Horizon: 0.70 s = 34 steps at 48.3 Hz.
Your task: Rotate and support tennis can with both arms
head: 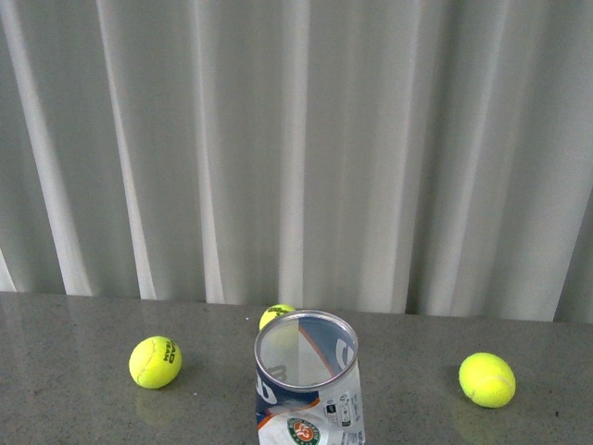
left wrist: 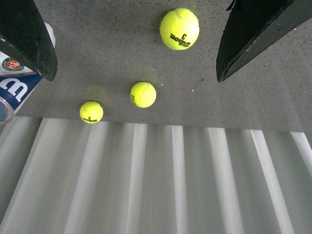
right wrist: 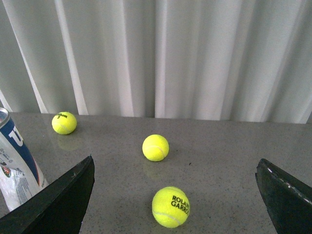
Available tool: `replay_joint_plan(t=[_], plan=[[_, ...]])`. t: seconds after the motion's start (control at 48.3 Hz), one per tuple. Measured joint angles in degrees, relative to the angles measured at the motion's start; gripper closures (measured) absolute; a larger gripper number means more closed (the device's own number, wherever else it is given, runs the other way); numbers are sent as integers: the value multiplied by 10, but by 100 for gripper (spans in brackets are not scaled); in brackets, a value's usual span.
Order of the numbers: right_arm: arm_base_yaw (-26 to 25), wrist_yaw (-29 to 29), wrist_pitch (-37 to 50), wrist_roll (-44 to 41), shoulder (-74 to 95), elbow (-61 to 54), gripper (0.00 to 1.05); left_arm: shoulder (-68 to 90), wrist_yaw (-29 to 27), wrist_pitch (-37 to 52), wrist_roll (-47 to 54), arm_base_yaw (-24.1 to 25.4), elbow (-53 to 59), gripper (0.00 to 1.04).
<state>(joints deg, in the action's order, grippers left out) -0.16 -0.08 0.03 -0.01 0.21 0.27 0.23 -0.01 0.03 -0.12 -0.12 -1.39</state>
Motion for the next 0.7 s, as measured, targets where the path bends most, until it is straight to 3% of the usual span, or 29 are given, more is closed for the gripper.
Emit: replay_joint_plan(t=[0.704], plan=[[0,0,0,0,0,0,7,0,0,0,0,0,0,7]])
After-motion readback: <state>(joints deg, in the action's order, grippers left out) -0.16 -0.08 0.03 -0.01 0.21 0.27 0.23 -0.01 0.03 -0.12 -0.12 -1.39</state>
